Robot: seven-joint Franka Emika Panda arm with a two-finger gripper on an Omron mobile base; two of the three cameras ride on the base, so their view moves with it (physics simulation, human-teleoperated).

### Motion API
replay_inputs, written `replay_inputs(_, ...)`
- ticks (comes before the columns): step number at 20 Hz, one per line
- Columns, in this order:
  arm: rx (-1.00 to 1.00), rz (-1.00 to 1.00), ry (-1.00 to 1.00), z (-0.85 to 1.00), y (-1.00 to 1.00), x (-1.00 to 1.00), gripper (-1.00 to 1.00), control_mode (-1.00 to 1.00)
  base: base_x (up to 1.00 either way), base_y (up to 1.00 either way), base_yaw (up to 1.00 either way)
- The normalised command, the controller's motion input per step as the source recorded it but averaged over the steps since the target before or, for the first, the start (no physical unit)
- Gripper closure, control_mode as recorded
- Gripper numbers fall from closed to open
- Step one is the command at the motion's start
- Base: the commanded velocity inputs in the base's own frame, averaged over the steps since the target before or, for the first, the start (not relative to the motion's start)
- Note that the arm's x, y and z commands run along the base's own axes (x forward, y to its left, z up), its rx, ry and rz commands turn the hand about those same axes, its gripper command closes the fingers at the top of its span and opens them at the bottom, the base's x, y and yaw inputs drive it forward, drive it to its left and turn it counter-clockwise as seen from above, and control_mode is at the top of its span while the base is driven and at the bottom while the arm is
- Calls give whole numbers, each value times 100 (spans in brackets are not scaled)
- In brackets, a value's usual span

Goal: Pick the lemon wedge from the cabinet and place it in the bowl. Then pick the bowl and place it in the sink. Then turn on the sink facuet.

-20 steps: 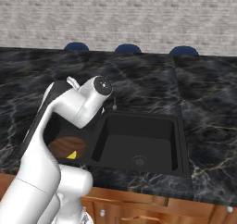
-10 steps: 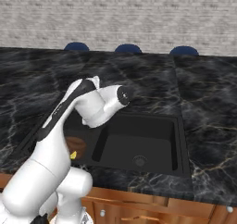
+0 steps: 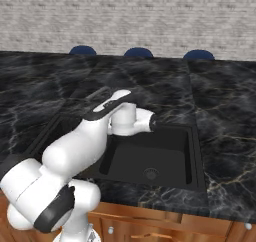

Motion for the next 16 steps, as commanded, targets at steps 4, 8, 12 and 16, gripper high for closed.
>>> replay_inputs(4,17,0,18,-40,-1,91,-100,-100,0,0,0)
replay_inputs(8,19,0,21,-27,-8,78,-100,-100,0,0,0)
replay_inputs(12,19,0,15,-37,-15,60,-100,-100,0,0,0)
replay_inputs(16,14,0,11,-41,-3,57,-100,-100,0,0,0)
